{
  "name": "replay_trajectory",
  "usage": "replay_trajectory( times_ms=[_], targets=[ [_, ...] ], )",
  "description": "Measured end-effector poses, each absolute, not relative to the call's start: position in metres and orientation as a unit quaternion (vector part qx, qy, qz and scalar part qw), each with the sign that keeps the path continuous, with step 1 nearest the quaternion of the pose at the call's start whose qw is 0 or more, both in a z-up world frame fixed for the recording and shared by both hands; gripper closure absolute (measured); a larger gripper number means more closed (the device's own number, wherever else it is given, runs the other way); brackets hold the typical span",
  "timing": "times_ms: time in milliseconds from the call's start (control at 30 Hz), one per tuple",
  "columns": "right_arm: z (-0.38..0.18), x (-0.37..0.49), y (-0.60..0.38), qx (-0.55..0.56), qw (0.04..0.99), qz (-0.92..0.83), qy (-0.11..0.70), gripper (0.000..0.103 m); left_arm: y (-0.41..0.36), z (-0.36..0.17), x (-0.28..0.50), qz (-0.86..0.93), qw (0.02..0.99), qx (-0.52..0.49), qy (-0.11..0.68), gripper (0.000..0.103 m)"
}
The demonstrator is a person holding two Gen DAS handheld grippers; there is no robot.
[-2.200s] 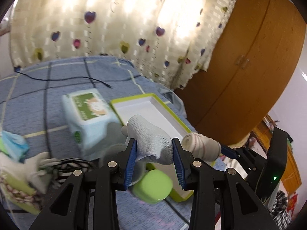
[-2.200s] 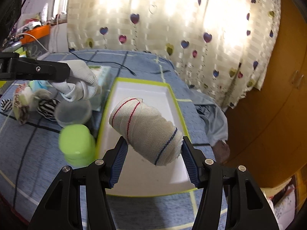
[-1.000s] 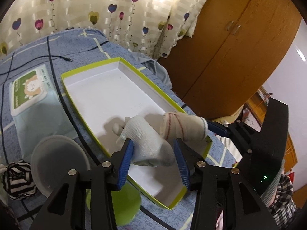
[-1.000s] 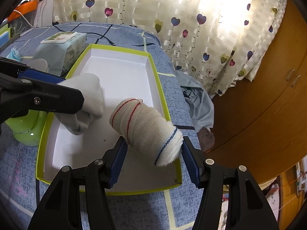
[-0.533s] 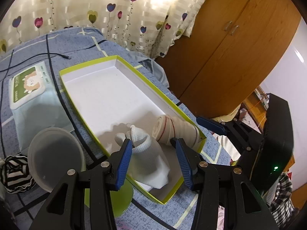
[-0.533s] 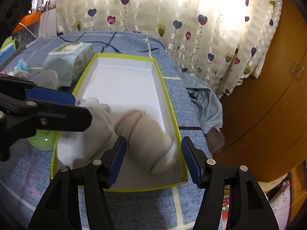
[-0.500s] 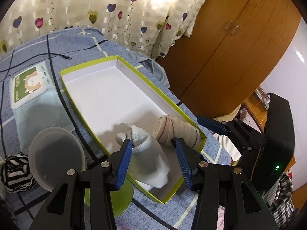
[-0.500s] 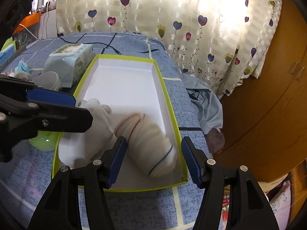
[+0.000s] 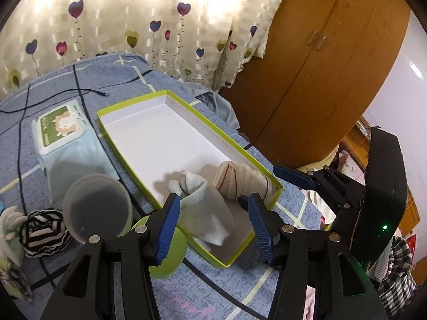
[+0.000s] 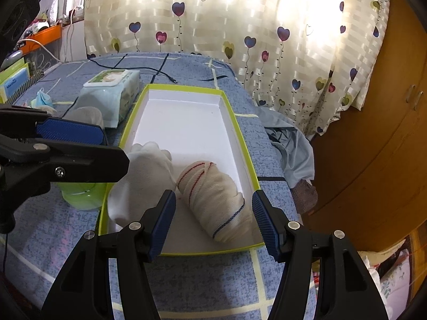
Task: Organize soft objects
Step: 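Lower both items into the box and open both grippers, then withdraw both tools from the box back toward the pile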
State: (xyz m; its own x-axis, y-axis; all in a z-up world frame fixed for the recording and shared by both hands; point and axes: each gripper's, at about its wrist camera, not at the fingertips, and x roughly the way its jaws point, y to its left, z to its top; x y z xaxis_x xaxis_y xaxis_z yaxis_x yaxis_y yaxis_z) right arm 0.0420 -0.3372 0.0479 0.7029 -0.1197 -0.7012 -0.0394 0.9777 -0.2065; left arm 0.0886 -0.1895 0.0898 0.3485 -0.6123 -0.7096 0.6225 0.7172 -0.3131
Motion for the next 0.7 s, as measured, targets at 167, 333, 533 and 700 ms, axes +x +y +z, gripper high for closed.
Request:
replay_trajectory(
  times_ms=[167, 333, 533, 700],
  targets=[
    [0.054, 0.037, -0.334, -0.092, 0.92, -0.018, 0.379, 0.043, -0.182, 0.094, 0.083, -0.36, 0.833, 0.013, 0.42, 0.05],
    [0.056, 0.031, -0.33, -0.08, 0.924, -0.019, 0.374, 0.043, -0.173, 0.099, 0.077, -0.346, 0.845, 0.022, 0.408, 0.05],
    [0.063, 0.024, -0.32, -0.065, 0.929, -0.012, 0.365, 0.043, -0.156, 0.105, 0.068, -0.328, 0.858, 0.026, 0.395, 0.05],
    [0.074, 0.019, -0.304, -0.057, 0.936, 0.018, 0.346, 0.043, -0.131, 0.106, 0.063, -0.306, 0.87, 0.018, 0.386, 0.05]
  ],
)
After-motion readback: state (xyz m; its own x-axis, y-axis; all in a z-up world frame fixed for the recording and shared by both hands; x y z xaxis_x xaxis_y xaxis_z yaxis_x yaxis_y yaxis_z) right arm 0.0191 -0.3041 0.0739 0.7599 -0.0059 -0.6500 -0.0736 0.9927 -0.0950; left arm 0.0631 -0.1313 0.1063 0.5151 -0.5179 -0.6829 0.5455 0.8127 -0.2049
